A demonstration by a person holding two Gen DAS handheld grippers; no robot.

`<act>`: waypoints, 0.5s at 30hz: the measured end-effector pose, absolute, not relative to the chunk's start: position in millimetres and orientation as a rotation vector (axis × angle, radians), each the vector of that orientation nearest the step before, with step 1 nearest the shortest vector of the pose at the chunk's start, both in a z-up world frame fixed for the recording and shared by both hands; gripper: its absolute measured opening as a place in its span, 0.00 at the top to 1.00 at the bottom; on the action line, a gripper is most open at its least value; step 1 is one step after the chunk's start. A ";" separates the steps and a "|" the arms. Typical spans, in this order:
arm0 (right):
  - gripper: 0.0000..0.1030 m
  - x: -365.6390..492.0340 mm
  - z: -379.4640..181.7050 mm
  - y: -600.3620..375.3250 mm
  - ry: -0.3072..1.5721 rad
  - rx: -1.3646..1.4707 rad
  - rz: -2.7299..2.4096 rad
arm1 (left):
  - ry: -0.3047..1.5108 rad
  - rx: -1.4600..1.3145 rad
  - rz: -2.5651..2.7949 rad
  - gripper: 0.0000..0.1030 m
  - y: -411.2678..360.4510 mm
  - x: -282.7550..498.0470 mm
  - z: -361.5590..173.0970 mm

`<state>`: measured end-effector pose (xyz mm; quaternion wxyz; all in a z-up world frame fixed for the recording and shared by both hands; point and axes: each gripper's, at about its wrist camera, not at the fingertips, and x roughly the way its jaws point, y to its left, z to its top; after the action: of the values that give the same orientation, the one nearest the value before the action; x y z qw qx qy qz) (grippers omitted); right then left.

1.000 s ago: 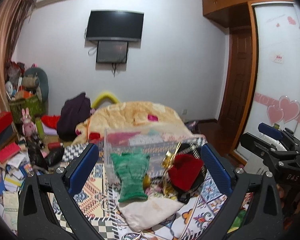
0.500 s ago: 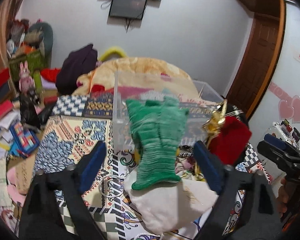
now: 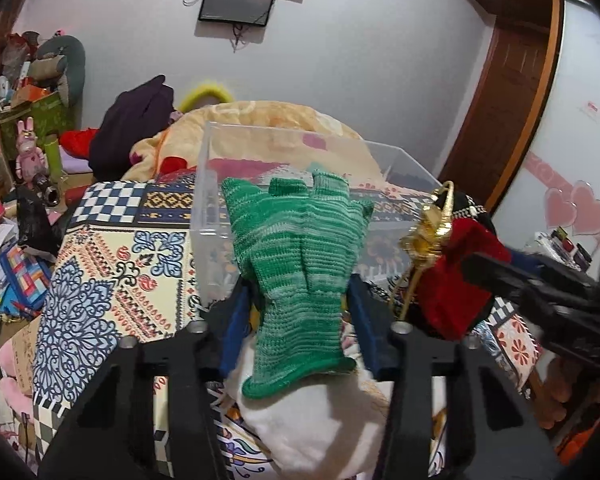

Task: Organize soft objects
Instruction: 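Grasp the green knit glove with the left gripper while the right grasps the red pouch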

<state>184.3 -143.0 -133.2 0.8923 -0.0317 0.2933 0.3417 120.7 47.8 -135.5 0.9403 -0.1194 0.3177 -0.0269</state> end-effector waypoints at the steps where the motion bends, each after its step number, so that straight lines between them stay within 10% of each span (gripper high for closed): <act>1: 0.77 186.0 -134.7 -141.9 0.622 -0.067 0.714 | 0.648 -0.241 -0.060 0.69 47.4 119.3 -135.5; 15: 0.94 168.2 -110.0 -150.2 0.522 -0.046 0.754 | 0.569 -0.242 -0.076 0.84 47.7 93.0 -103.6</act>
<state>168.2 -150.2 -110.0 0.8965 -0.0224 0.2520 0.3637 93.0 47.7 -103.6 0.9519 -0.1189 0.2799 -0.0372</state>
